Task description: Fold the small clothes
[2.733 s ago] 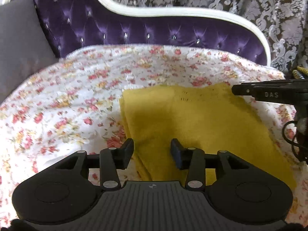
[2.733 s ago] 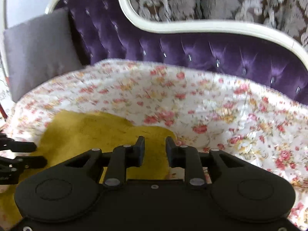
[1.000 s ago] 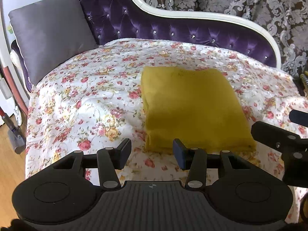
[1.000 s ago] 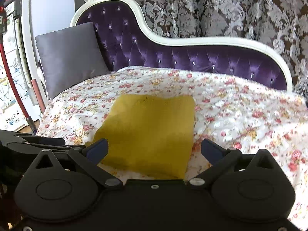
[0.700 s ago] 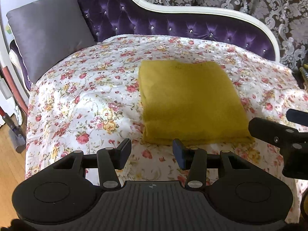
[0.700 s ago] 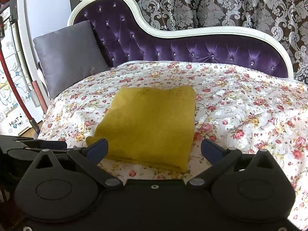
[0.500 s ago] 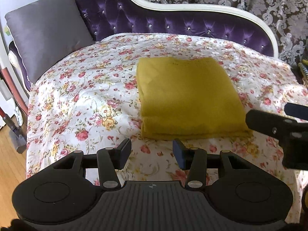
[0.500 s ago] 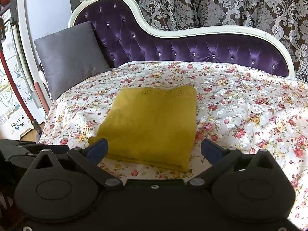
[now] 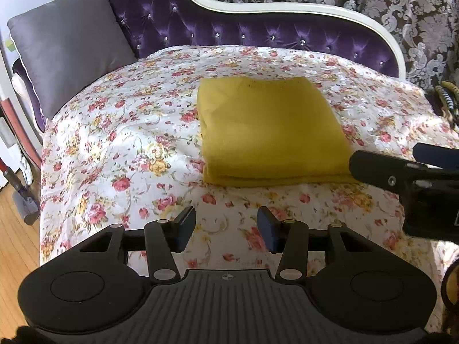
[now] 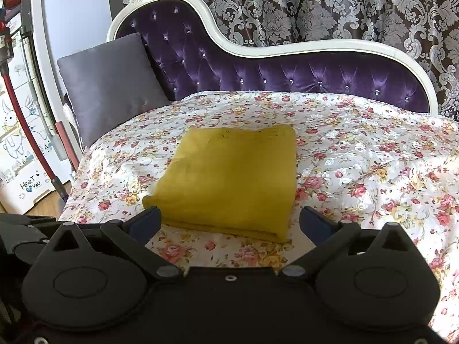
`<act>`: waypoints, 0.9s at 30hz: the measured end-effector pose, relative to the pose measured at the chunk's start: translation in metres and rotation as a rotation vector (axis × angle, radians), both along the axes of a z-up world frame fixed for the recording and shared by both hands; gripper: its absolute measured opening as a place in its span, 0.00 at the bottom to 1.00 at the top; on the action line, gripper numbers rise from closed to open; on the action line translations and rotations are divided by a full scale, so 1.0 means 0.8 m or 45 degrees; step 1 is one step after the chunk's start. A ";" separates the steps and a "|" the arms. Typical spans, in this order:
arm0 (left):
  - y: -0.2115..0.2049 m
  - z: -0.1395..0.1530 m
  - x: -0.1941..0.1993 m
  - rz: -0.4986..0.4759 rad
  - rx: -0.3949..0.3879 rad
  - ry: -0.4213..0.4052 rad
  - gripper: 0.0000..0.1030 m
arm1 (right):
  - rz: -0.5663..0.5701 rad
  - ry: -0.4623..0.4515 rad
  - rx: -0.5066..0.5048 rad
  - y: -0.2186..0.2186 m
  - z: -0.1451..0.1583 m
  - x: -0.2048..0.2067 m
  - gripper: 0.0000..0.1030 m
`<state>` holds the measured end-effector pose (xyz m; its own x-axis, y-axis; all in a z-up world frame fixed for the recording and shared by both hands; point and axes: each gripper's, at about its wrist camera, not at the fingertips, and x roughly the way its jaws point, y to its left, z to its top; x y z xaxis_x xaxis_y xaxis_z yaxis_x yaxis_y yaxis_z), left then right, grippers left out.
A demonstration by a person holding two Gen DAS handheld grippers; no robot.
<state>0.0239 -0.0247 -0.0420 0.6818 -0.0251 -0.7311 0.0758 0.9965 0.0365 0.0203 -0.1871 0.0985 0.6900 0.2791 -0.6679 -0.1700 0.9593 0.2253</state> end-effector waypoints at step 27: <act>0.006 -0.004 -0.003 0.024 -0.016 0.018 0.45 | 0.010 0.006 0.007 0.000 -0.002 -0.002 0.99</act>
